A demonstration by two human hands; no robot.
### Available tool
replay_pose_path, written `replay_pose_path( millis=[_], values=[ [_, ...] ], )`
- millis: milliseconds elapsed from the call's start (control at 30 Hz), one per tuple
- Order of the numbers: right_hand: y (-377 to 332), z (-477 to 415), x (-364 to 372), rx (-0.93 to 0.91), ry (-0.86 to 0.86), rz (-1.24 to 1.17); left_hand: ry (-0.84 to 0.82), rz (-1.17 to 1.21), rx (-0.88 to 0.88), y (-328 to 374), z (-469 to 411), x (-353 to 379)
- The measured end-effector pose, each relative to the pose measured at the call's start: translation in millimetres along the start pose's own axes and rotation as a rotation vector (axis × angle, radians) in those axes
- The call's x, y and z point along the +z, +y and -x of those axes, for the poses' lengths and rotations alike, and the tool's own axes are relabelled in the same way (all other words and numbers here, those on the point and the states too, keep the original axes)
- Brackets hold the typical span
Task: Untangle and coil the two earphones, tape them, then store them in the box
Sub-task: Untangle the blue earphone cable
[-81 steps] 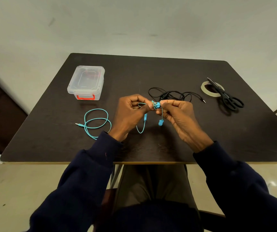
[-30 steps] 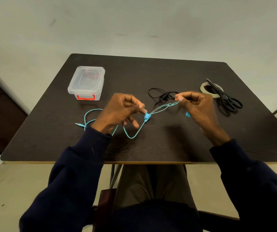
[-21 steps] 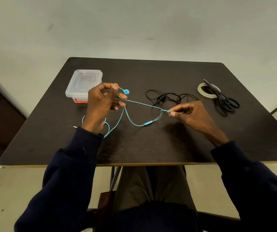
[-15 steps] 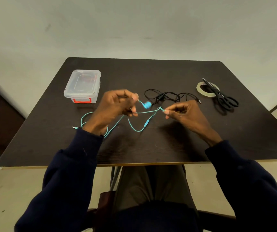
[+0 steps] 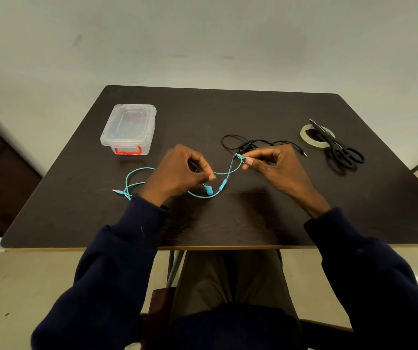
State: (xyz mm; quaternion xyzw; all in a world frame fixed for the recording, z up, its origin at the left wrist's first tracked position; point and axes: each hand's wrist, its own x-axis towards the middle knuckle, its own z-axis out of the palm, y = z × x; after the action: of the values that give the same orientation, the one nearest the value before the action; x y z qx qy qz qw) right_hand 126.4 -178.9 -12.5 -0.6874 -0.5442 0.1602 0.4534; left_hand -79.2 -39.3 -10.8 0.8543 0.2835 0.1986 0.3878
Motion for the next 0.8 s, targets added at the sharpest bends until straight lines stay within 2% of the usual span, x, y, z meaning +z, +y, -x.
replay_pose_path(
  millis=[100, 167, 233, 333, 433, 667, 800],
  values=[
    [-5, 0, 0, -0.025, -0.017, 0.005, 0.091, -0.105, -0.068, -2, 0, -1],
    [-8, 0, 1, -0.026, -0.007, -0.020, 0.194, -0.128, 0.002, -2, -2, 1],
    [-11, -2, 3, -0.026, 0.007, -0.044, 0.242, -0.052, 0.113, 2, -5, 2],
    [-14, -4, 4, -0.038, 0.004, -0.049, 0.124, 0.211, 0.197, 12, -9, 6],
    [-18, -6, 5, -0.057, 0.020, -0.100, 0.032, 0.304, 0.241, 12, -15, 19],
    [-14, -5, -7, -0.015, -0.039, -0.058, 0.101, 0.478, 0.184, 2, -19, 22],
    [-14, -2, -7, -0.005, -0.065, -0.040, 0.075, 0.432, 0.144, -1, -19, 20]
  ],
)
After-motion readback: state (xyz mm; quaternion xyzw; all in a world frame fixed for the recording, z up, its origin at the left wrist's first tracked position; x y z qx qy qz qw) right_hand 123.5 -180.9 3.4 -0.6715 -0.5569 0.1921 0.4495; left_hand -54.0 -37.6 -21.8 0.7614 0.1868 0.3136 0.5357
